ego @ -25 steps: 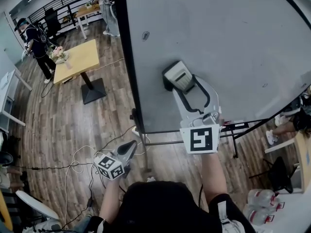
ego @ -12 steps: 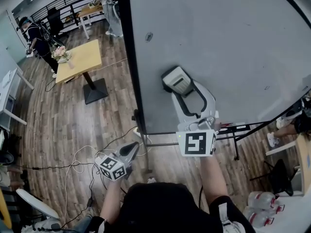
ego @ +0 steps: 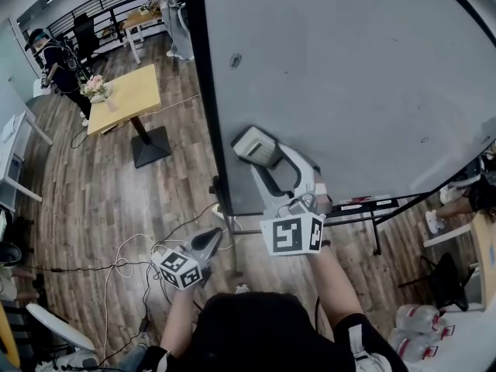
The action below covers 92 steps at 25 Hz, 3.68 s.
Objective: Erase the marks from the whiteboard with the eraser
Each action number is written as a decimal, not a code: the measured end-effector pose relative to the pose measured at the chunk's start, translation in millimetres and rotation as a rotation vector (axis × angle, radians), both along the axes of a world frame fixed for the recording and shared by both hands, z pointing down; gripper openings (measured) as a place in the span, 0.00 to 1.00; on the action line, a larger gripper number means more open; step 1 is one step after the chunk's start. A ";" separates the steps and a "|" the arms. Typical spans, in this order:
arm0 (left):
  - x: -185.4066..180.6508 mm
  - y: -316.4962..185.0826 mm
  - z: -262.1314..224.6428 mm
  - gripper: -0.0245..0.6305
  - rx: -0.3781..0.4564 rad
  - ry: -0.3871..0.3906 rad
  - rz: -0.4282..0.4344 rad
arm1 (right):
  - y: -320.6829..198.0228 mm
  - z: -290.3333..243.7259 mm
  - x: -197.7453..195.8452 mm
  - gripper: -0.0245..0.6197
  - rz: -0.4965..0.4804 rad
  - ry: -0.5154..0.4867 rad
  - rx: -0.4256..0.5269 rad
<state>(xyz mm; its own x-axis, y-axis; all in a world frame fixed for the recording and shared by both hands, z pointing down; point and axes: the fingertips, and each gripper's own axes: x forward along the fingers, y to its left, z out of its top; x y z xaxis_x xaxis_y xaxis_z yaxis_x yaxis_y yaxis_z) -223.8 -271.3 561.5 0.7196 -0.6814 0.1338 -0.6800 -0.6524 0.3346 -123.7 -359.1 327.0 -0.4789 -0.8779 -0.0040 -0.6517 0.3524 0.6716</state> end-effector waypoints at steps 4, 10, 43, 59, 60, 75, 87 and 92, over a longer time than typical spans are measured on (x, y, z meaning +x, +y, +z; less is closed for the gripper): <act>-1.9 0.5 0.3 0.06 0.001 -0.001 -0.003 | 1.5 17.8 -13.4 0.41 -0.028 0.023 -0.029; -2.5 2.6 1.8 0.06 -0.004 -0.003 -0.009 | 2.3 31.8 -20.9 0.41 -0.049 0.043 -0.049; 8.7 9.1 -4.2 0.06 0.006 -0.007 0.005 | 0.1 -25.6 53.0 0.41 0.010 -0.101 0.028; 30.3 27.7 -12.1 0.05 0.015 0.000 0.011 | 20.4 24.7 51.7 0.40 -0.085 -0.113 -0.137; 32.3 29.1 -12.1 0.05 0.014 0.000 0.011 | 22.0 30.1 53.1 0.40 -0.090 -0.115 -0.152; 56.3 54.5 -19.9 0.06 0.008 -0.001 -0.010 | 72.1 133.5 94.1 0.41 -0.227 -0.172 -0.424; 80.3 72.8 -26.5 0.05 0.014 0.003 -0.059 | 125.8 193.7 111.8 0.41 -0.417 -0.353 -0.666; 95.7 83.4 -28.7 0.05 0.015 -0.002 -0.082 | 142.2 202.9 125.9 0.41 -0.463 -0.362 -0.706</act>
<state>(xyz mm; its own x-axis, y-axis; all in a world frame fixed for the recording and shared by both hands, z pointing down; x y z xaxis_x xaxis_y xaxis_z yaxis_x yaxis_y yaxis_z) -128.1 -187.9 532.8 0.6609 -0.7400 0.1249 -0.7322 -0.5993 0.3236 2.3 -216.9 529.9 -0.8574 -0.4543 0.2418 -0.4717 0.8816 -0.0160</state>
